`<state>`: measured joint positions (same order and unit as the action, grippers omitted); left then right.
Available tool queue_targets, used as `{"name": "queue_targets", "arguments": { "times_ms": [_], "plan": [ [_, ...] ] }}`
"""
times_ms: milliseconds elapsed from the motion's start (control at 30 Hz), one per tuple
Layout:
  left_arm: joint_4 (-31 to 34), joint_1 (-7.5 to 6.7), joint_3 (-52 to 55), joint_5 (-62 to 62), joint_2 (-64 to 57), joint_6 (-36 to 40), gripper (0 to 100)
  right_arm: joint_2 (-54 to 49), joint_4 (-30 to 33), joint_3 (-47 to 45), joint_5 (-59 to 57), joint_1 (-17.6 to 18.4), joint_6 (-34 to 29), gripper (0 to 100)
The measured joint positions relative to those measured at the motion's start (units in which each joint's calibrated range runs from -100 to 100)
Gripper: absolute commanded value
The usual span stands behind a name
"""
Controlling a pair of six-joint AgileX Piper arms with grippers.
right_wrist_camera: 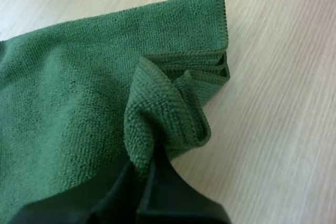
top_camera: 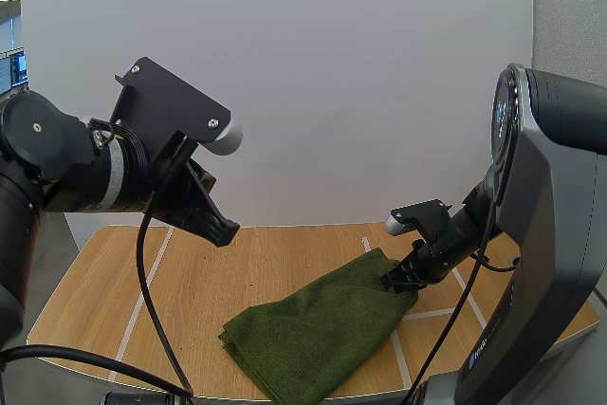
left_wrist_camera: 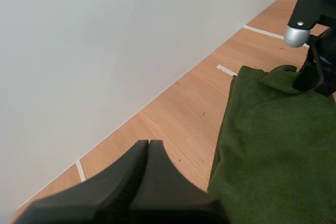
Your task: Fold the towel
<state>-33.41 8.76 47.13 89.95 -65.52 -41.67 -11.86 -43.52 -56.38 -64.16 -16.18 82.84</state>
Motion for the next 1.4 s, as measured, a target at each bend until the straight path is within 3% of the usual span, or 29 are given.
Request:
{"name": "queue_targets", "arguments": {
  "times_ms": [67, 100, 267, 333, 767, 1000, 1400],
  "plan": [
    [0.0, 0.0, 0.0, 2.56, 0.0, 0.0, 0, 0.0, 0.0, -0.12, -0.16, -0.21, 0.08, 2],
    [0.0, 0.0, 0.0, 3.1, 0.0, 0.0, 0, 0.0, 0.0, -0.12, -0.16, -0.21, -0.17, 11],
    [0.0, 0.0, 0.0, 5.12, 0.0, 0.0, 0, 0.0, 0.0, -0.12, -0.16, -0.21, -0.71, 79],
    [0.0, 0.0, 0.0, 8.58, 0.0, 0.0, 0, 0.0, 0.0, -0.12, -0.16, -0.21, -0.91, 100],
    [0.89, 0.0, 0.0, 9.15, 0.0, 0.0, 0, -1.51, 0.23, -0.27, 0.02, -0.23, -1.16, 100],
    [2.41, 0.0, 5.57, 9.36, 3.59, 0.0, 0, -13.57, 1.44, 1.85, -0.41, -0.23, -3.66, 100],
    [6.58, 0.0, 16.02, 8.69, 14.98, 2.78, 0, -27.09, 1.78, 1.99, -20.17, -0.23, -4.49, 100]
  ]
}}
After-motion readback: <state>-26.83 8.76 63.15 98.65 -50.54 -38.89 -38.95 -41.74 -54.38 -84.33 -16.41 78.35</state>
